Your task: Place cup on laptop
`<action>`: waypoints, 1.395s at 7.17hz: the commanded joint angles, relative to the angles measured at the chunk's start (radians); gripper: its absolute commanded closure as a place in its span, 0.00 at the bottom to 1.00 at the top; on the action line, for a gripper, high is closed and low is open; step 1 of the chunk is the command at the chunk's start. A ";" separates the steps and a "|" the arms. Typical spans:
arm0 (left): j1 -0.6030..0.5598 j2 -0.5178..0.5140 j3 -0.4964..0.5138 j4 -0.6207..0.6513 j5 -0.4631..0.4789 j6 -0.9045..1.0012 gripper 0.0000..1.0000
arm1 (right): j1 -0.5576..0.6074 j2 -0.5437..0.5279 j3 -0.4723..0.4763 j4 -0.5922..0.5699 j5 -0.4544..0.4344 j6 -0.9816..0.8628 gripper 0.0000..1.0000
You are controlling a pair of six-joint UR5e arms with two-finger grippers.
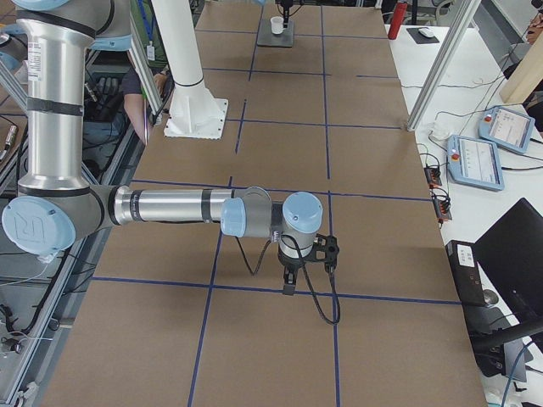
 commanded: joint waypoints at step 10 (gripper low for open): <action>-0.252 -0.306 -0.031 0.380 -0.056 0.381 0.00 | 0.000 0.000 0.000 0.000 0.000 0.000 0.00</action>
